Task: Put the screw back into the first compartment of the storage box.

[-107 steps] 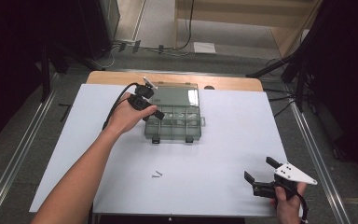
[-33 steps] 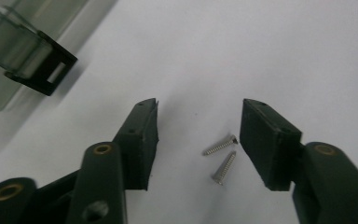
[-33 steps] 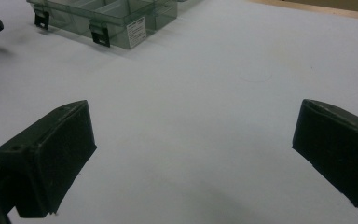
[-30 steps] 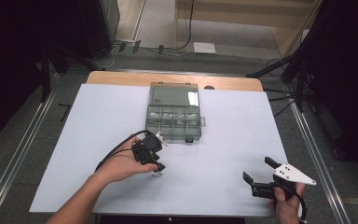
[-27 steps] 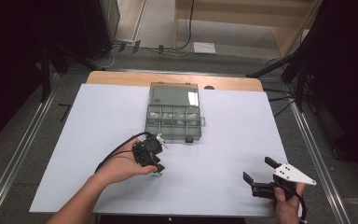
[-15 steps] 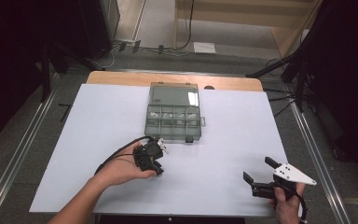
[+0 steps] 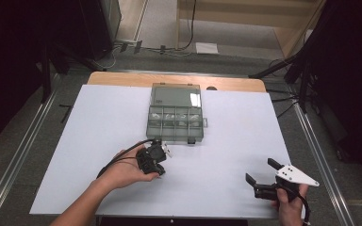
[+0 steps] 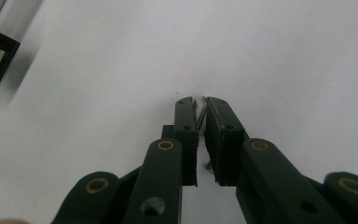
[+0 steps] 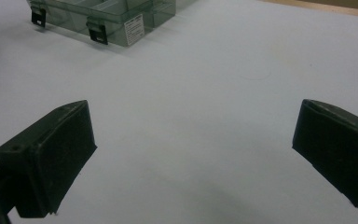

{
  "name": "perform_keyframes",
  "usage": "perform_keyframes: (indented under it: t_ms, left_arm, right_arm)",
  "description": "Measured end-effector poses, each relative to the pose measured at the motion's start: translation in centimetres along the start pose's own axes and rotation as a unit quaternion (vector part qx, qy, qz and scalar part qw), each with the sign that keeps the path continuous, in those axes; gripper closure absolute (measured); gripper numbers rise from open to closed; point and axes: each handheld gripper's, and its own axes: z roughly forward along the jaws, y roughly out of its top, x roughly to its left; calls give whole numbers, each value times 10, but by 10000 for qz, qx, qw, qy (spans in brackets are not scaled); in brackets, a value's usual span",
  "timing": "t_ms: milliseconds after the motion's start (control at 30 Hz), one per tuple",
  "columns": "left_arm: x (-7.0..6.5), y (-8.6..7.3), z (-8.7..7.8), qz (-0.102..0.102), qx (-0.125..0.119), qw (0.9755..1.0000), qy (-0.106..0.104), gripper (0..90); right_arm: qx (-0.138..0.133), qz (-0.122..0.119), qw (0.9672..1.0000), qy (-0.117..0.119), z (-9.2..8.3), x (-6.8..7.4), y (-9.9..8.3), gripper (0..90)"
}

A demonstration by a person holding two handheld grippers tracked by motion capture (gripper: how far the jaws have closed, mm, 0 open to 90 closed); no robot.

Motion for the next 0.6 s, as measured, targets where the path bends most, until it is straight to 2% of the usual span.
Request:
perform_keyframes:
  t_ms: [167,400,600]
  left_arm:
    - [1,0,0,-44,-5,10000,-15,878]
    - [4,0,0,-113,-12,9999,-118,881]
    - [6,4,-1,-155,-38,9997,-170,881]
  right_arm:
    - [9,24,10000,-5,-1,0,0,0]
    - [18,-39,10000,9,0,0,0,0]
    - [10,13,10000,3,0,-1,0,0]
